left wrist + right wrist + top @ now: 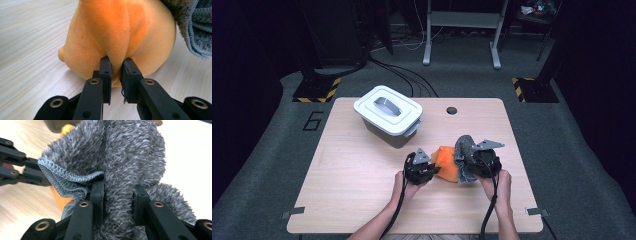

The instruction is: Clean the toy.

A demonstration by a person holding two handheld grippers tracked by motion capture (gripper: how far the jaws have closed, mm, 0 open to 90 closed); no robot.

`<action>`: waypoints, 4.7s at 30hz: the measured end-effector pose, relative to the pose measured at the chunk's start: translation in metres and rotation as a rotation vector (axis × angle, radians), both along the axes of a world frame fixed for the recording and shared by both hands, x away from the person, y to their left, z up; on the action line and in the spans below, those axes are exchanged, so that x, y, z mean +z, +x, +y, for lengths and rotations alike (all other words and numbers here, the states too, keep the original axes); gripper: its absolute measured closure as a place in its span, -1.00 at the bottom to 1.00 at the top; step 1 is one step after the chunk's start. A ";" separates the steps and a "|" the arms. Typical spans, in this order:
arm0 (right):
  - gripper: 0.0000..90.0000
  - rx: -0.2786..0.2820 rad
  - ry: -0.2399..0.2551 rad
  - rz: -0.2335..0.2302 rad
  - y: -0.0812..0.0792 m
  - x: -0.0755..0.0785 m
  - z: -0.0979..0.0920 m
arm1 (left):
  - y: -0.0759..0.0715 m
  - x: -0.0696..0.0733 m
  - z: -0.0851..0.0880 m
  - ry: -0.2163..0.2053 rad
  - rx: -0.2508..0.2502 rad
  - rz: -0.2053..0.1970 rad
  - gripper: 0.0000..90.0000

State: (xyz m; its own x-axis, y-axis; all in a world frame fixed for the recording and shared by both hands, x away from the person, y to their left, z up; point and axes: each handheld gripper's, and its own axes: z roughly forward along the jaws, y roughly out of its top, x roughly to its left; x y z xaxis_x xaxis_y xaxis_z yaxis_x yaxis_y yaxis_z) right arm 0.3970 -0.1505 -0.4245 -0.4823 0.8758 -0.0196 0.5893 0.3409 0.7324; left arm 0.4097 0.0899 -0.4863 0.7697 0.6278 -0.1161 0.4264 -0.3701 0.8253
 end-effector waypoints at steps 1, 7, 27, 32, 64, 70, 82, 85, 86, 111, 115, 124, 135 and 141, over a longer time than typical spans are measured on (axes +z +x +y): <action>0.52 -0.002 0.002 0.002 0.000 -0.001 -0.002 | 0.000 0.000 0.000 -0.001 0.001 -0.001 0.77; 0.52 -0.036 0.024 0.012 0.000 -0.013 -0.014 | 0.000 0.000 0.000 -0.001 0.000 0.001 0.77; 0.52 -0.135 -0.013 0.152 0.021 -0.061 -0.031 | 0.002 -0.002 0.002 0.000 0.005 0.003 0.77; 0.54 -0.135 -0.003 0.199 0.026 -0.072 -0.031 | 0.002 -0.002 0.002 0.000 0.008 0.000 0.77; 0.55 0.111 -0.068 -0.026 0.013 0.020 0.052 | -0.001 0.000 -0.003 0.011 0.008 -0.028 0.75; 0.55 0.102 -0.059 -0.030 0.011 0.019 0.043 | -0.001 0.000 -0.004 0.012 0.010 -0.028 0.75; 0.54 -0.007 -0.022 -0.008 0.006 0.005 0.002 | 0.001 0.000 -0.004 0.007 0.014 -0.020 0.75; 0.54 -0.040 -0.019 0.006 0.007 -0.003 -0.009 | 0.001 0.000 -0.004 0.007 0.013 -0.020 0.75; 0.54 -0.058 -0.013 0.013 0.007 -0.006 -0.011 | 0.001 0.000 -0.004 0.007 0.012 -0.020 0.75; 0.55 -0.167 -0.033 0.145 0.022 -0.057 -0.039 | 0.000 -0.002 0.000 0.005 0.023 -0.018 0.73; 0.55 -0.176 -0.017 0.056 0.006 -0.027 -0.040 | 0.000 -0.004 0.000 -0.007 0.028 -0.017 0.72; 0.55 -0.007 0.001 -0.043 -0.016 0.013 0.000 | 0.001 -0.003 -0.001 -0.002 0.025 -0.020 0.72; 0.56 -0.031 -0.035 -0.002 0.011 -0.004 0.006 | 0.005 -0.002 0.000 0.042 0.027 -0.059 0.11; 0.56 -0.036 -0.022 0.001 0.021 -0.006 0.000 | 0.008 -0.005 -0.007 0.086 0.004 -0.100 -0.06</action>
